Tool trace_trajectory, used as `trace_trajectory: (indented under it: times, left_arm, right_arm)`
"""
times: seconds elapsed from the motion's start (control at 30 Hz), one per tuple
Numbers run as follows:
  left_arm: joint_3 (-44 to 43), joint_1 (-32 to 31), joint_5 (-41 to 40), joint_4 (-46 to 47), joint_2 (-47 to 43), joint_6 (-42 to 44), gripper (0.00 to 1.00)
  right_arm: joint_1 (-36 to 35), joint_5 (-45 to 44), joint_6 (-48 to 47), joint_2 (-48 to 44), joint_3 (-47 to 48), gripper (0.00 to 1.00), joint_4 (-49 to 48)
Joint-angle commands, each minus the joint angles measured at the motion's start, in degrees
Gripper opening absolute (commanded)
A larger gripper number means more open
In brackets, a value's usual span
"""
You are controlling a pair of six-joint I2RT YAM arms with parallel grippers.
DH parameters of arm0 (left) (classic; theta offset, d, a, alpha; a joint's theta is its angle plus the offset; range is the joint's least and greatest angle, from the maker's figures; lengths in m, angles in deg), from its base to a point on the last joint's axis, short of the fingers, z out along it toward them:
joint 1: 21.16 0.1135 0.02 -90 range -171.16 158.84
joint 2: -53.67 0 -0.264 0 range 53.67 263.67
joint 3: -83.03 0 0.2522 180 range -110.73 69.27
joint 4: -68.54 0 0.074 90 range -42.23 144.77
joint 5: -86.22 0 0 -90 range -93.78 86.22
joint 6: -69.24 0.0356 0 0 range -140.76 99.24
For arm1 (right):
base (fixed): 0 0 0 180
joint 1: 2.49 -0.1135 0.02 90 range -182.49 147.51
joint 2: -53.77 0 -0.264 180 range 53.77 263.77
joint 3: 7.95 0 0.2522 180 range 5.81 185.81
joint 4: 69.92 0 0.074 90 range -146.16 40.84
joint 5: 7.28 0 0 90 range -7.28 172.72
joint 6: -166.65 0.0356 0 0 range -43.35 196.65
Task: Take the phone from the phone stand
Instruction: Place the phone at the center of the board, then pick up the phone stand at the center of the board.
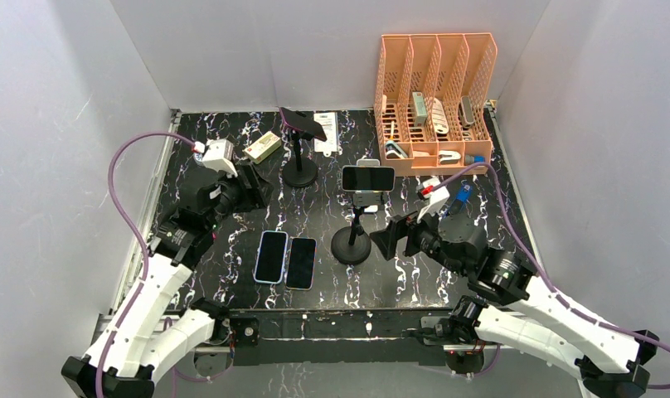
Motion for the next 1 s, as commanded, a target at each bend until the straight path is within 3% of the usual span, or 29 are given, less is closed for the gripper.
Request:
trace_trajectory:
  times: [0.0,0.1,0.23,0.37,0.6,0.97]
  left_arm:
    - [5.93,-0.2,7.8,16.0,-3.15,-1.23,0.77]
    - [10.36,-0.28,11.61,26.65,-5.27,-1.78,0.79]
    - [13.12,-0.91,24.06,40.1,-2.69,-2.88,0.8]
    - [10.4,-5.06,29.68,42.59,2.55,-0.48,0.8]
    - [3.19,-20.9,21.02,36.94,11.29,12.46,0.78]
    - [-1.06,-26.59,15.78,38.08,18.16,15.99,0.79]
  right_arm:
    - [-0.01,-1.92,0.27,0.39,-3.35,0.99,-8.15]
    - [0.04,-0.89,-0.53,-0.13,-7.25,0.99,-13.54]
    - [0.06,0.29,-1.33,-0.74,-11.1,0.98,-19.06]
    - [-0.01,1.36,-1.63,-1.15,-10.95,0.98,-18.58]
    - [-0.01,0.93,0.64,-3.87,-8.7,0.97,-11.41]
    - [-0.01,0.4,4.02,-9.01,-7.55,0.97,-7.24]
